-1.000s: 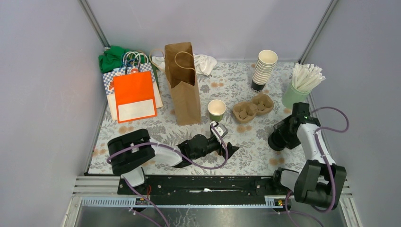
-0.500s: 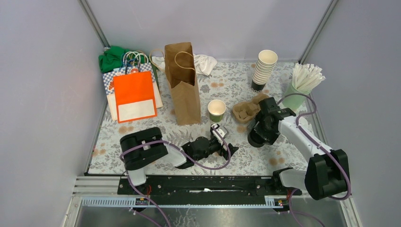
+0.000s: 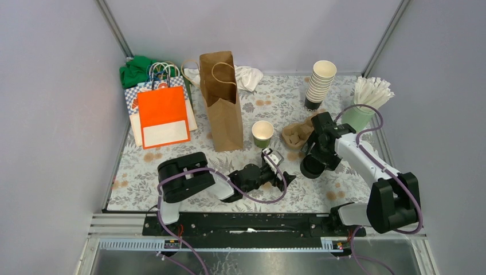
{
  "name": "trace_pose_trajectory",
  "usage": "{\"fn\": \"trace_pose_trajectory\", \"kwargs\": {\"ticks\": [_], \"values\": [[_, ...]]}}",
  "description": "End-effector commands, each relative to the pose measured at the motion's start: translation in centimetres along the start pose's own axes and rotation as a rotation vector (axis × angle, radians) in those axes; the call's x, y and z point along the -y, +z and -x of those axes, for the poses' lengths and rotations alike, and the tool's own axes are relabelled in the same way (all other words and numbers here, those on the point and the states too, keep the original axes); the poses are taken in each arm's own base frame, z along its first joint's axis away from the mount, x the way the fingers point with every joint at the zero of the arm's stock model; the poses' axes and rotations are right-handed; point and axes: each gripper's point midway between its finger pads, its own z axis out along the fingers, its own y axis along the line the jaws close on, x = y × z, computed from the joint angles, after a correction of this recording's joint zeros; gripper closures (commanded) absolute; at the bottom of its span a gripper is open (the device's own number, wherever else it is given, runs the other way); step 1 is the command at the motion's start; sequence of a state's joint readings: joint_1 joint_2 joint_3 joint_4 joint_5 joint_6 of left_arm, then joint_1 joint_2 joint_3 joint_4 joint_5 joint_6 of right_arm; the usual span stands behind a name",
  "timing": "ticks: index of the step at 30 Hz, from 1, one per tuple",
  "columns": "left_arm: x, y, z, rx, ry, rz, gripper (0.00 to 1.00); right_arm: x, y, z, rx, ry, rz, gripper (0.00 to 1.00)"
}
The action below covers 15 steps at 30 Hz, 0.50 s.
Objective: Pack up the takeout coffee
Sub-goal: Move the cup lid to the center of the board, then close the cup lid on the coffee cup.
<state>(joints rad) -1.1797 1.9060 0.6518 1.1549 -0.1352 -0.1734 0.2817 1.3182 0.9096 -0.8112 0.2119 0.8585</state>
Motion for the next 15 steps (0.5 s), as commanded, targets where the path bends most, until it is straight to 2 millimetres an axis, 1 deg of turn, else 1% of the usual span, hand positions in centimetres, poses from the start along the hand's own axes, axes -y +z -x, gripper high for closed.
{"fn": "trace_pose_trajectory", "kwargs": {"ticks": [1,3,7,13,15], "values": [[0.8,1.3,2.3,0.084,0.012,-0.027,0.01,0.6,0.2,0.8,0.023,-0.062,-0.061,0.02],[0.8,1.5,2.3,0.081,0.023,-0.027,0.01,0.6,0.4,0.8,0.023,-0.074,-0.063,0.03],[0.9,1.7,2.3,0.078,0.033,-0.029,0.01,0.1,0.5,0.6,0.010,-0.092,-0.030,0.05],[1.0,2.0,1.8,0.066,0.037,-0.038,0.01,-0.5,0.8,0.3,-0.007,-0.101,-0.005,0.12],[0.9,2.0,1.6,0.062,0.038,-0.036,0.01,-0.5,0.9,0.3,-0.007,-0.100,-0.003,0.12]]}}
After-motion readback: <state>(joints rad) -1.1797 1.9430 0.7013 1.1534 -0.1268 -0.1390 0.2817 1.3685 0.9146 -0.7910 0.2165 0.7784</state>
